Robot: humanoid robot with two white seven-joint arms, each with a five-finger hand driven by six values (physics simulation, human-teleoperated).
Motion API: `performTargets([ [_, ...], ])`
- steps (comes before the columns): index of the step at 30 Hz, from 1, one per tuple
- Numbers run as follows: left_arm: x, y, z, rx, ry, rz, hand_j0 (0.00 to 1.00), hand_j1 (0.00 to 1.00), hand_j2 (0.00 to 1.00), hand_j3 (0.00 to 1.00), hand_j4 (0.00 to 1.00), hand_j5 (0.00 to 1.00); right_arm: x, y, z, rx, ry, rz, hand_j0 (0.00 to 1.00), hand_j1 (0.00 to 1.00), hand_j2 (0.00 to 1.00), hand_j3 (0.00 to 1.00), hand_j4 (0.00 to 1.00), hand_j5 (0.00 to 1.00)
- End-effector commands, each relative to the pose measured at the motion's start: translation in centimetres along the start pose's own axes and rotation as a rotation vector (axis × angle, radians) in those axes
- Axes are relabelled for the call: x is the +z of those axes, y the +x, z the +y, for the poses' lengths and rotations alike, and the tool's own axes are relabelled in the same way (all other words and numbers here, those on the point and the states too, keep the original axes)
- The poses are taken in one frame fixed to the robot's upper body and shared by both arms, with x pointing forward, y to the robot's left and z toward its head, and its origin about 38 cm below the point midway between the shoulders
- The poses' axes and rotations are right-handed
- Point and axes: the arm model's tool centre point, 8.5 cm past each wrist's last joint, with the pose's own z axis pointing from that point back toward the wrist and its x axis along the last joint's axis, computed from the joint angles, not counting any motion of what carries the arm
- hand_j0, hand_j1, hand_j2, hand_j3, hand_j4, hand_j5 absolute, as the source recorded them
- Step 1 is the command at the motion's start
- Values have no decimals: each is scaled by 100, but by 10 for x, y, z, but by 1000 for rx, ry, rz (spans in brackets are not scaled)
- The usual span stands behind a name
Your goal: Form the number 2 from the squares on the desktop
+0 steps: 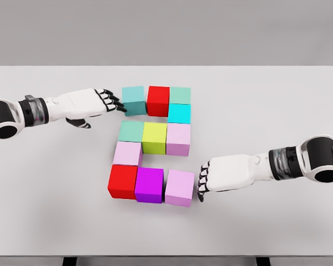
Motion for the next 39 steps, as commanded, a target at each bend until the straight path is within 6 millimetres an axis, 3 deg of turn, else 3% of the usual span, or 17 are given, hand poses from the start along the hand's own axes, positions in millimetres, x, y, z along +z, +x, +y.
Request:
performTargets([
  [1, 1, -2, 0, 5, 3, 6, 96, 96, 96, 96, 96, 96, 0, 0, -1, -5, -6, -2, 60, 60, 60, 60, 60, 60],
  [30, -8, 0, 2, 13, 11, -2, 96, 96, 96, 96, 96, 96, -11, 2, -10, 9, -31, -23, 60, 60, 60, 60, 60, 60],
  [37, -3, -3, 2, 18, 14, 9, 97, 97, 97, 97, 97, 97, 3, -3, -5, 3, -15, 10, 61, 61, 61, 61, 61, 61],
  [39, 1, -5, 2, 18, 13, 16, 97, 97, 97, 97, 97, 97, 15, -8, -7, 7, -16, 44, 62, 62, 62, 62, 62, 62],
])
